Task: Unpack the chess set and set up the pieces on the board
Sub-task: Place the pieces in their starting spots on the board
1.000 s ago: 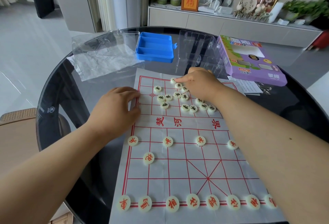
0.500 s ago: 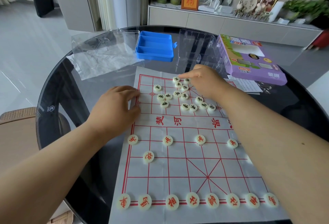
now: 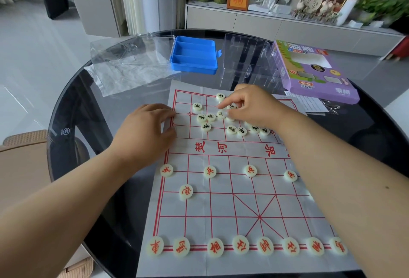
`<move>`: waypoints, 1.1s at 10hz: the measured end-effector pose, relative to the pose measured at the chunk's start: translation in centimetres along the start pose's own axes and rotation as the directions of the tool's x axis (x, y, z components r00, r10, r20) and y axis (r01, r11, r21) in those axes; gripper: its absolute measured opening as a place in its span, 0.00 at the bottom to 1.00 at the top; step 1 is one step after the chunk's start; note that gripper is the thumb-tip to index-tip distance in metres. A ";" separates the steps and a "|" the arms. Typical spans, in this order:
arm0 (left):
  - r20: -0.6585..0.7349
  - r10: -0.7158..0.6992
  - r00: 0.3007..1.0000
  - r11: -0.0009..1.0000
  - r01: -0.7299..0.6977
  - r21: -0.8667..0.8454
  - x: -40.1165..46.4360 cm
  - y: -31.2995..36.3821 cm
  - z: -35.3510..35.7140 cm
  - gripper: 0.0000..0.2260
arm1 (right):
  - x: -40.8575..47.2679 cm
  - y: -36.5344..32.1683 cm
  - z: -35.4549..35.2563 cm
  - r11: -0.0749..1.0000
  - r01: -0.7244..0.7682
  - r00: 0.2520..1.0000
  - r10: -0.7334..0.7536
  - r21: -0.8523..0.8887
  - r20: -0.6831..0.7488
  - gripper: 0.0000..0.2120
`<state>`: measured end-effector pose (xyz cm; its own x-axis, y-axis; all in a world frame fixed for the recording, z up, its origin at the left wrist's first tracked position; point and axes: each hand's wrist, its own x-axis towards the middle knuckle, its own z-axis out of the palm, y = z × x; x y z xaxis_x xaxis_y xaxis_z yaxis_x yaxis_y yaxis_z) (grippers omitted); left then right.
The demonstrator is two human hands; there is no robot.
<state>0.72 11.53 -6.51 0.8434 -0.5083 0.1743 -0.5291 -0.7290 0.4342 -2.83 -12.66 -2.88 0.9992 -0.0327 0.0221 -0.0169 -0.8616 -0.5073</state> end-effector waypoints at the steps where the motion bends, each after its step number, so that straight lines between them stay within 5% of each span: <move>1: -0.001 0.001 1.000 1.000 -0.001 -0.001 0.1 0.0 0.0 0.19 | 0.3 -0.6 0.5 0.999 0.016 1.000 -0.015 -0.040 0.024 0.10; 8: -0.014 0.008 1.000 1.000 -0.008 0.003 0.0 0.1 -0.1 0.18 | -0.2 -3.7 1.9 0.988 0.094 0.993 -0.085 -0.119 0.081 0.11; 11: -0.010 0.012 1.000 1.000 -0.012 -0.001 0.0 0.2 -0.2 0.18 | 3.6 -1.2 0.2 0.999 -0.034 0.977 0.029 -0.021 -0.209 0.08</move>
<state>0.68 11.47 -6.28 0.8381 -0.5122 0.1879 -0.5387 -0.7226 0.4332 0.84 -11.68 -2.34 0.9688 -0.1629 0.1870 -0.0517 -0.8702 -0.4899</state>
